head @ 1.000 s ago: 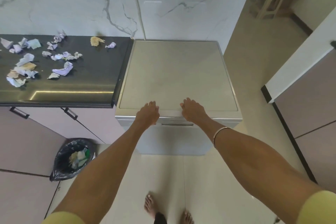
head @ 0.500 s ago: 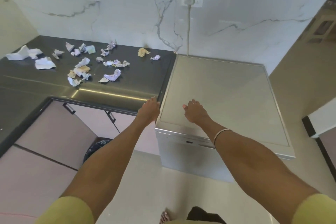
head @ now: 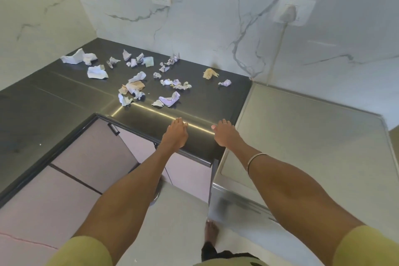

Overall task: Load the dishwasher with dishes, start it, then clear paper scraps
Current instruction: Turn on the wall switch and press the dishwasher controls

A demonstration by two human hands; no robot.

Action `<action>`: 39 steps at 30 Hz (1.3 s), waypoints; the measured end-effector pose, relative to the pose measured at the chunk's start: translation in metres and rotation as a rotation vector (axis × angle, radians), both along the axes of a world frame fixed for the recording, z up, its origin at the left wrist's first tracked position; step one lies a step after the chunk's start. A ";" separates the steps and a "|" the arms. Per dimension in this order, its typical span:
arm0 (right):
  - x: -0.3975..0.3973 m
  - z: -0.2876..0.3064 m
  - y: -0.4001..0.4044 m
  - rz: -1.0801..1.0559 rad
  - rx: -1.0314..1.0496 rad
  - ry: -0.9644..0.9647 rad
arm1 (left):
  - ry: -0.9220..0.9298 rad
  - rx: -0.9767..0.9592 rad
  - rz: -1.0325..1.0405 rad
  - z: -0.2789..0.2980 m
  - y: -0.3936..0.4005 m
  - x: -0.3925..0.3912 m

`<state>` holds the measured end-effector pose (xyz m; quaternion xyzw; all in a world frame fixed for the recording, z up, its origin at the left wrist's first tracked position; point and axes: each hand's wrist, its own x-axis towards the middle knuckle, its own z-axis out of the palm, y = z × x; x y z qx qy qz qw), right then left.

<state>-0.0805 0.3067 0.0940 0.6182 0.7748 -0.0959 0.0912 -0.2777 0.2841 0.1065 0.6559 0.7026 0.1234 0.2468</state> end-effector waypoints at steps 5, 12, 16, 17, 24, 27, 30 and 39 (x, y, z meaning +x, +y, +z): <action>-0.013 0.010 0.054 -0.069 0.006 0.073 | -0.001 0.043 0.019 0.008 0.043 -0.008; 0.015 0.021 0.111 -0.179 0.033 0.114 | -0.004 0.101 -0.108 0.024 0.101 0.037; 0.041 0.043 0.129 -0.305 0.094 0.208 | -0.072 0.126 -0.167 0.036 0.135 0.073; 0.048 0.048 0.133 -0.328 0.115 0.211 | -0.075 0.129 -0.189 0.039 0.145 0.082; 0.100 0.083 0.171 -0.469 0.278 0.260 | -0.127 0.241 -0.364 0.078 0.207 0.144; 0.119 0.110 0.184 -0.517 0.350 0.246 | -0.113 0.289 -0.445 0.097 0.233 0.169; 0.136 0.136 0.199 -0.562 0.446 0.247 | -0.154 0.375 -0.486 0.116 0.256 0.192; 0.193 0.187 0.221 -0.650 0.588 0.141 | -0.043 0.578 -0.614 0.143 0.312 0.267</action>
